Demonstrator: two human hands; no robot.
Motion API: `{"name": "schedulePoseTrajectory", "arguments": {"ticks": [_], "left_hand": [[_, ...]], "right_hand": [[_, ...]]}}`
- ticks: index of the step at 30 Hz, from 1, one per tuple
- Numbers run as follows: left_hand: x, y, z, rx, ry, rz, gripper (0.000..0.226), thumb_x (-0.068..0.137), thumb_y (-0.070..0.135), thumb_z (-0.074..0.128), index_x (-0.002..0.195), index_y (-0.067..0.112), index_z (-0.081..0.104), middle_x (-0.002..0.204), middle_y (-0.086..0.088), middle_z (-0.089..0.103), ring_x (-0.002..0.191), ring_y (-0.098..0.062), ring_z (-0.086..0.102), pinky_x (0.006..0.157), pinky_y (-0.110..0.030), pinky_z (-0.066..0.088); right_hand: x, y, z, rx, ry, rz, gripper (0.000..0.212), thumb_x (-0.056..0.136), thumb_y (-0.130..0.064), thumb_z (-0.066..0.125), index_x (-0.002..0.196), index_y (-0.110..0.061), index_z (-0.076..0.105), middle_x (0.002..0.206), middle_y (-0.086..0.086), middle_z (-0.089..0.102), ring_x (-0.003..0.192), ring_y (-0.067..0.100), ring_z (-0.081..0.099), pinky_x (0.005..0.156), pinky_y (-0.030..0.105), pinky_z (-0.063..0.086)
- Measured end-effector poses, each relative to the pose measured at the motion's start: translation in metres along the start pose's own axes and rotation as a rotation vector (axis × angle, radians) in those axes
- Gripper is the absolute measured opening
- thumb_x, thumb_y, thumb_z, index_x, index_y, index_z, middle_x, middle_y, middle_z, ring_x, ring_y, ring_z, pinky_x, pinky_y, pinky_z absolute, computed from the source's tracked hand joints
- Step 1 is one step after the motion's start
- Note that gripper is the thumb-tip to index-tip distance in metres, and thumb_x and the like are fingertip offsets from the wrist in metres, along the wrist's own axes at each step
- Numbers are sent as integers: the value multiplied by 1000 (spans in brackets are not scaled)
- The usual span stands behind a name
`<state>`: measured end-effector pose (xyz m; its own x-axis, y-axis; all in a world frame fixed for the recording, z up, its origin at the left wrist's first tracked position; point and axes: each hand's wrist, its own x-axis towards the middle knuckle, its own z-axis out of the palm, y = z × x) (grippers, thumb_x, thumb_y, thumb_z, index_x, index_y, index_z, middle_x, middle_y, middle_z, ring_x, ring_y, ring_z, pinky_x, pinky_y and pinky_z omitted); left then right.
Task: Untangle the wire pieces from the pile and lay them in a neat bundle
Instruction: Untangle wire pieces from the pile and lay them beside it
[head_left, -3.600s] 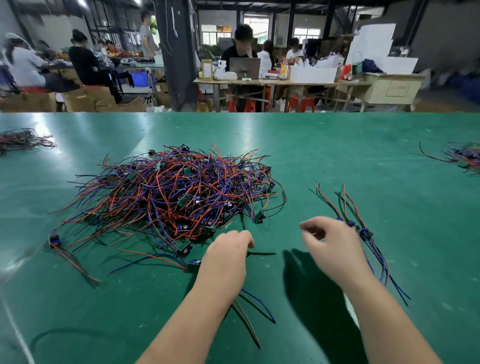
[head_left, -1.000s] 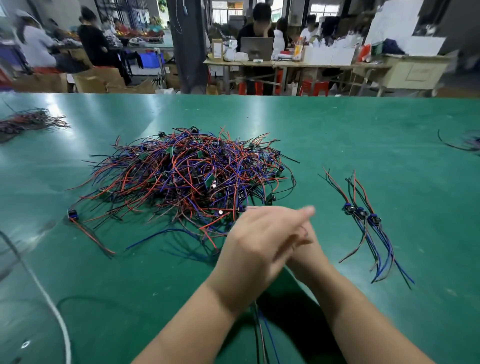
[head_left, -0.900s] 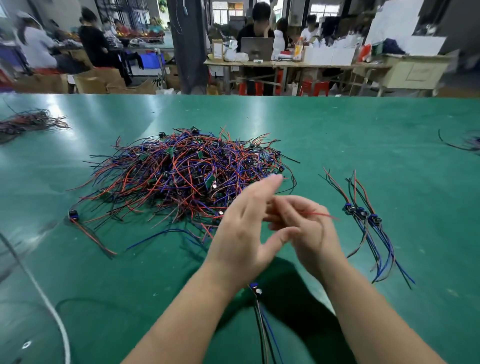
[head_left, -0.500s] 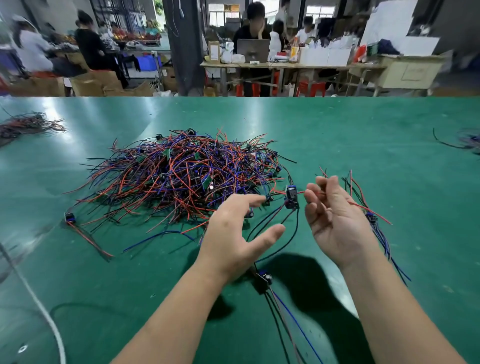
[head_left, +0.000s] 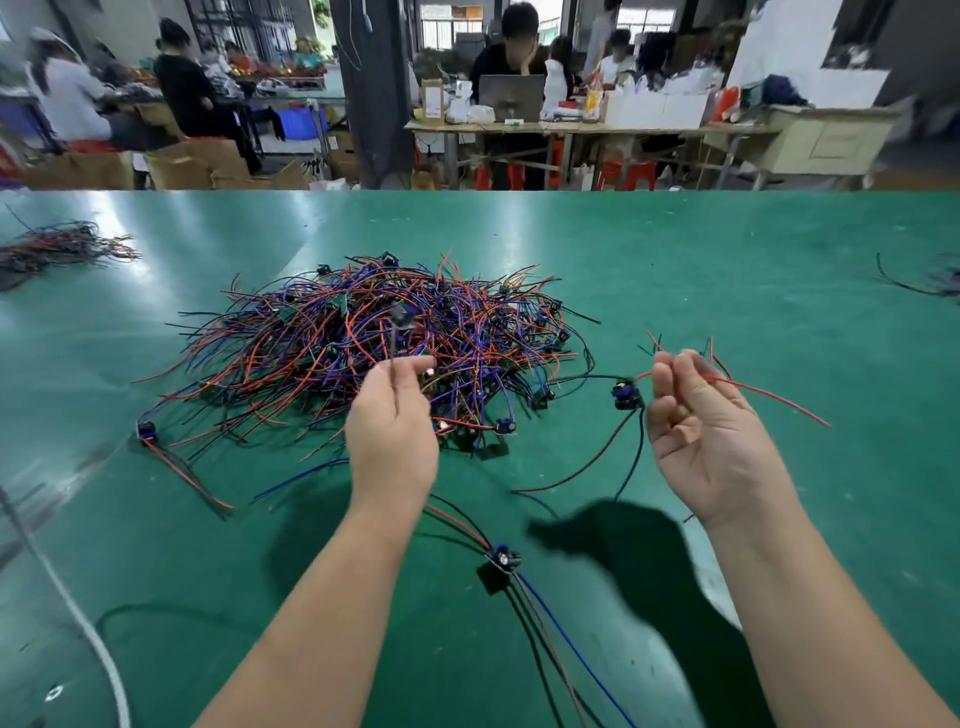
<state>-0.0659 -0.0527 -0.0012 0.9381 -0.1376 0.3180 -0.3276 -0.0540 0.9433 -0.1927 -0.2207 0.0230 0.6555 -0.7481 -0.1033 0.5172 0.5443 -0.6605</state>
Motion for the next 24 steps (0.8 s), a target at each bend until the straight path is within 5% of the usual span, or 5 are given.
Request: {"name": "schedulePoseTrajectory", "arguments": {"ticks": [6, 12, 16, 18, 24], "left_hand": [[-9, 1, -1, 548, 61, 96, 83, 79, 14, 63, 149, 9, 19, 141, -15, 30, 121, -26, 31, 105, -38, 23], [-43, 16, 19, 325, -241, 358, 23, 85, 38, 53, 96, 26, 70, 93, 14, 65, 91, -10, 56, 83, -35, 40], [-54, 18, 27, 119, -607, 291, 49, 92, 41, 45, 128, 13, 59, 128, 4, 60, 117, 3, 51, 101, -10, 35], [-52, 15, 26, 93, -624, 277, 49, 93, 39, 44, 131, 10, 56, 132, 0, 59, 120, -4, 53, 102, -16, 38], [-47, 13, 24, 75, -651, 216, 23, 100, 27, 44, 120, 23, 55, 67, 6, 55, 61, -10, 49, 62, -32, 42]], "right_hand": [[-1, 2, 1, 28, -47, 28, 10, 66, -14, 65, 61, -20, 71, 69, -3, 72, 58, 1, 67, 44, 11, 46], [-9, 4, 7, 245, -91, 53, 30, 44, -13, 75, 72, -14, 65, 70, -1, 71, 57, 2, 66, 45, 11, 46], [-13, 16, 12, 59, -78, 143, 24, 64, -16, 65, 86, -14, 56, 64, -2, 69, 47, 0, 59, 38, 9, 41], [-15, 23, 12, -94, -110, 110, 16, 65, -15, 64, 79, -13, 59, 65, 2, 70, 44, 1, 56, 35, 9, 39], [-13, 33, 2, -676, -240, -131, 16, 91, -16, 57, 83, -11, 70, 60, -1, 62, 44, 8, 42, 43, 16, 34]]}}
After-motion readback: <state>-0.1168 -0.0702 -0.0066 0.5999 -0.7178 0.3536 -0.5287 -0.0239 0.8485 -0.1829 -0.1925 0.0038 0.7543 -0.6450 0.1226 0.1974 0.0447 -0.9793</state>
